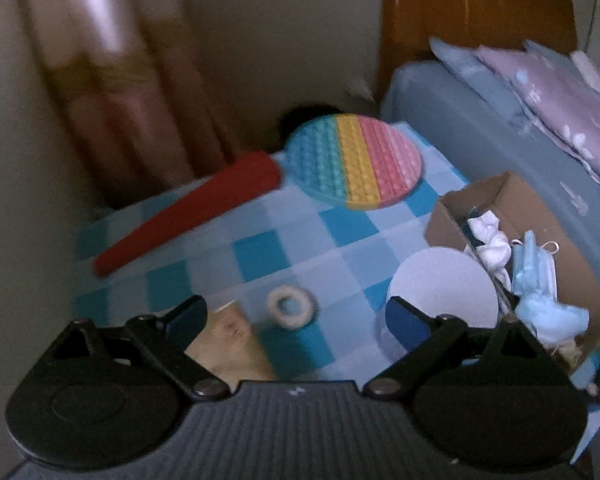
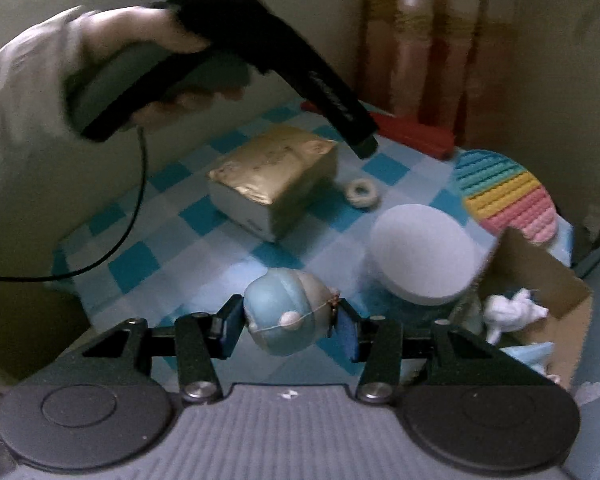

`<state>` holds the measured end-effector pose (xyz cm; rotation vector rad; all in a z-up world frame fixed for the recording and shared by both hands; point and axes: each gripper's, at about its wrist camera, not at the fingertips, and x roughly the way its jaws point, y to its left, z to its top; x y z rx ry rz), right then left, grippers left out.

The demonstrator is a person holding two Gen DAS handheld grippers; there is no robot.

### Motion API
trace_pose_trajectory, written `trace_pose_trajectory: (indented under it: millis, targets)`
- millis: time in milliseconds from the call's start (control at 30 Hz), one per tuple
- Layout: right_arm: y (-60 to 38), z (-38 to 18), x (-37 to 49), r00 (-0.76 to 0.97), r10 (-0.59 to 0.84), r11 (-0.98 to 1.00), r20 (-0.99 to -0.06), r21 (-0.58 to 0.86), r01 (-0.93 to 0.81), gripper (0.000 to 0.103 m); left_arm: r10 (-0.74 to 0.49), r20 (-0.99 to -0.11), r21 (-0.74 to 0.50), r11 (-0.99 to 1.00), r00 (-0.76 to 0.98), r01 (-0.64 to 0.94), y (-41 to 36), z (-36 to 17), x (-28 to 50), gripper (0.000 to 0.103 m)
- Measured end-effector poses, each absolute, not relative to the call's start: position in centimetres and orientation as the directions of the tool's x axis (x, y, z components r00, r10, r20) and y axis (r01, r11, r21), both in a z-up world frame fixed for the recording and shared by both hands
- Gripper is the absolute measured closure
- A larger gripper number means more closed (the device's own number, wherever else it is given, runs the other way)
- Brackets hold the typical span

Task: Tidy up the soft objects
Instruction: 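Close left tool on the white fuzzy ring while right tool holds the ball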

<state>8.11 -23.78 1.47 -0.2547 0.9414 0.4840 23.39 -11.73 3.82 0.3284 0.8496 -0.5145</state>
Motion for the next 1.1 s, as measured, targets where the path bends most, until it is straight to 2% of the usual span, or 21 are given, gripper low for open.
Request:
trace_pose_trajectory:
  millis: [100, 167, 400, 600, 900, 1000, 1033, 1067, 1100]
  targets:
    - [-24.6, 1.5, 8.4, 0.499, 0.279, 0.876, -0.821, 0.005, -0.482, 0.049, -0.293, -0.832, 0.044, 0.812, 0.472, 0.582, -13.8, 2.7, 26.6, 0.014]
    - [-25.3, 1.7, 8.5, 0.505, 0.272, 0.883, -0.819, 0.004, -0.469, 0.049, -0.262, -0.858, 0.045, 0.818, 0.441, 0.574, -14.8, 1.6, 28.6, 0.027]
    - [-27.2, 2.5, 8.5, 0.529, 0.255, 0.9, -0.81, -0.001, -0.436, 0.049, -0.202, -0.932, 0.008, 0.818, 0.301, 0.576, -16.3, -3.2, 32.7, 0.036]
    - [-28.2, 2.6, 9.1, 0.544, 0.252, 0.911, -0.8, 0.007, -0.411, 0.049, -0.176, -0.952, -0.003, 0.821, 0.249, 0.57, -16.9, -5.1, 33.7, 0.037]
    - [-29.0, 2.5, 9.4, 0.553, 0.24, 0.922, -0.798, 0.009, -0.387, 0.049, -0.117, -0.958, 0.057, 0.817, 0.262, 0.574, -17.8, -6.1, 33.8, 0.037]
    - [-29.1, 2.8, 9.3, 0.561, 0.238, 0.924, -0.793, 0.006, -0.383, 0.049, -0.096, -0.962, 0.076, 0.806, 0.256, 0.587, -18.2, -6.2, 33.9, 0.04]
    - [-29.1, 2.8, 9.2, 0.563, 0.237, 0.924, -0.792, 0.006, -0.382, 0.049, -0.083, -0.963, 0.089, 0.801, 0.257, 0.592, -18.4, -6.3, 33.9, 0.047]
    - [-29.2, 2.9, 9.2, 0.566, 0.237, 0.925, -0.79, 0.005, -0.38, 0.049, -0.075, -0.964, 0.096, 0.796, 0.254, 0.597, -18.5, -6.2, 34.0, 0.058]
    - [-29.3, 2.9, 9.2, 0.568, 0.237, 0.926, -0.788, 0.007, -0.377, 0.049, -0.072, -0.966, 0.096, 0.793, 0.249, 0.601, -18.6, -6.2, 34.1, 0.06]
